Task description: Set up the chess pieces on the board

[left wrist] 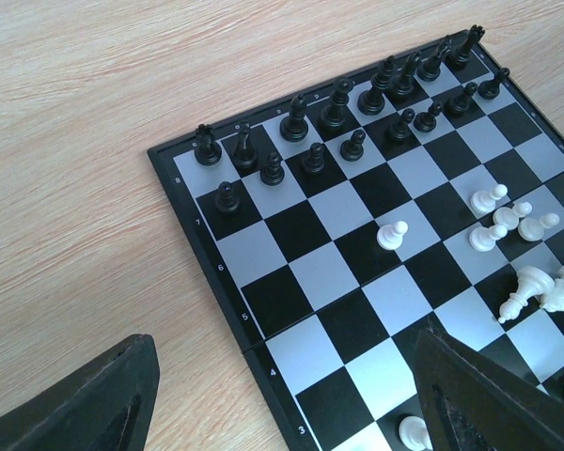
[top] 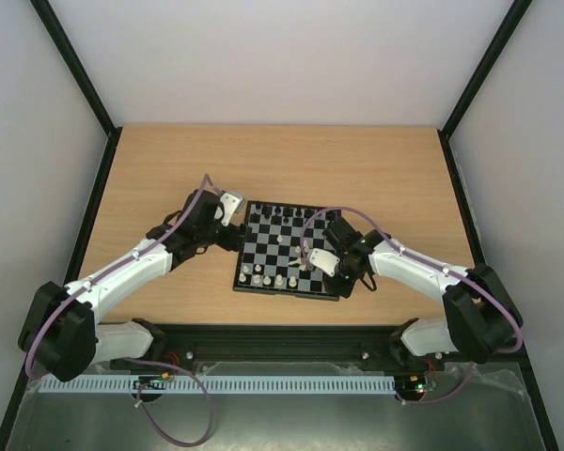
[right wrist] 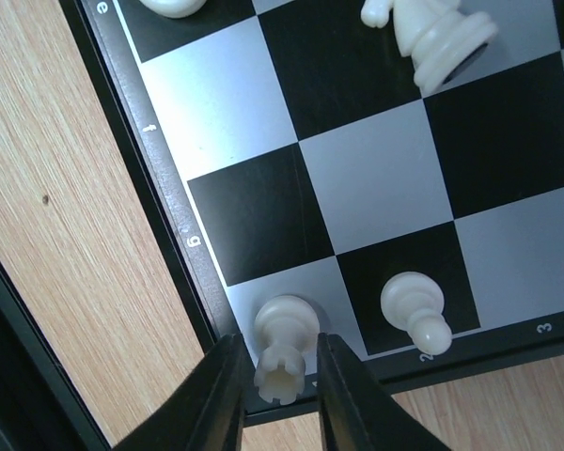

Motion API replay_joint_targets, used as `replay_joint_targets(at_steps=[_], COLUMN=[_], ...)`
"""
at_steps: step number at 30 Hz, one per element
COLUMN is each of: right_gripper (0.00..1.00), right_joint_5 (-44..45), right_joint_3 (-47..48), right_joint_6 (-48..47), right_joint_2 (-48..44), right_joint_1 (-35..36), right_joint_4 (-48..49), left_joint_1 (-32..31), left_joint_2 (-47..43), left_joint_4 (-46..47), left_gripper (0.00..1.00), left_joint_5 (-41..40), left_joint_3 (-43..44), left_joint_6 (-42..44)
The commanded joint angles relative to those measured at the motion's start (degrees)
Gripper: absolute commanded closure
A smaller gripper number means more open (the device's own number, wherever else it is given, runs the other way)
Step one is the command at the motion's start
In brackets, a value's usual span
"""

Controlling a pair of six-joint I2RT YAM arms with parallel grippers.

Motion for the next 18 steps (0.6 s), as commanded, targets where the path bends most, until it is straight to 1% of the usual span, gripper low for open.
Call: replay_joint_targets(at_steps=[1, 3, 6, 11, 18], right_gripper=[0.74, 0.72, 0.7, 0.71, 0.71], right_joint_5=[-0.53, -1.9, -3.36, -1.64, -1.94], right_joint_3=[2.1, 4.36, 6.66, 8.01, 9.1], right_joint_6=[0.25, -0.11, -0.93, -3.65, -10.61], right_joint_2=[-1.55, -2.86, -3.99, -1.84, 2.52], right_joint_1=[0.28, 0.28, 0.28, 0.28, 0.36], right_joint_4=[-4.24, -5.82, -6.67, -2.77, 1.32], left_joint_1=[0.36, 0.31, 0.31, 0.39, 0.5], left_joint_2=[0.37, 0.33, 0.25, 0.04, -0.55], left_joint_4=[-0.47, -0.43, -0.43, -0.52, -0.87], left_gripper=[0.23, 0.23, 0.23, 0.22, 0.22], left_joint_5=[0.9, 0.92, 0.85, 0.83, 0.66], left_joint_3=[1.53, 1.53, 1.53, 1.67, 1.72], left_joint_6=[0.48, 0.48, 0.46, 0.3, 0.3])
